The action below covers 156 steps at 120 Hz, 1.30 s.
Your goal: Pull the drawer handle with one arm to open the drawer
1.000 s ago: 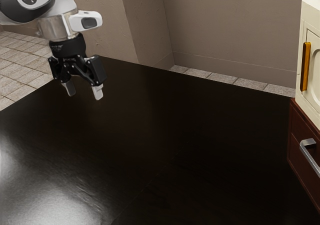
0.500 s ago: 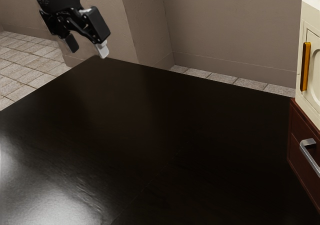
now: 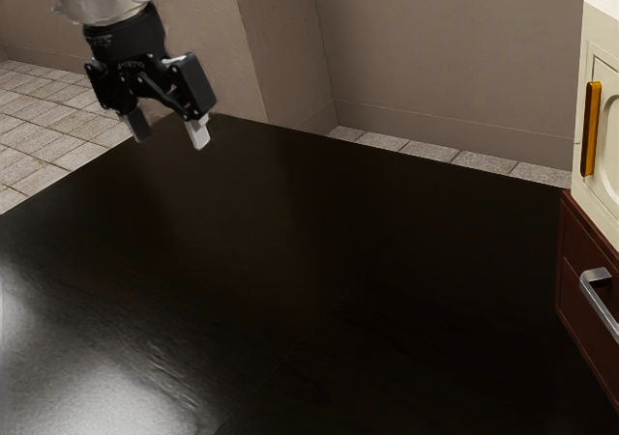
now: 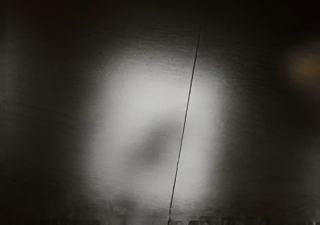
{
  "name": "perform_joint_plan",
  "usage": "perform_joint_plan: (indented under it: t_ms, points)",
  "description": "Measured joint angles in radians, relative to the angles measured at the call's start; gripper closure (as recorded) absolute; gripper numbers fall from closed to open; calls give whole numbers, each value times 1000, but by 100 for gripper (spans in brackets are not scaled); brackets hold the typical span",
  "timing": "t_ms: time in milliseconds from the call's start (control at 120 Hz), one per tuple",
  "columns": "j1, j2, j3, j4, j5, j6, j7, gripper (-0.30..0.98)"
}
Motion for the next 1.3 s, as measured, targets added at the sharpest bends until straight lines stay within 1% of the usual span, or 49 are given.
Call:
perform_joint_plan:
  t_ms: [58, 150, 225, 308, 375, 433, 517, 625, 742, 950, 1300]
  points:
    - [14, -73, 1, -125, -27, 31, -13, 0]
    - [-44, -167, -2, -384, -72, 146, -42, 0]
    - [-53, -195, 6, -507, -156, 257, -72, 0]
    - [-55, -202, 7, -573, -277, 392, -125, 0]
    - [-54, -225, 6, -624, -355, 489, -178, 0]
    - [-54, -235, -4, -648, -408, 563, -222, 0]
    - [-54, -170, -78, -647, -453, 661, -277, 0]
    - [-64, -67, -167, -608, -479, 784, -337, 0]
    - [-84, -24, -220, -597, -490, 890, -391, 0]
    - [-162, 45, -231, -593, -491, 1028, -464, 0]
    - [-276, 124, -234, -594, -482, 1155, -543, 0]
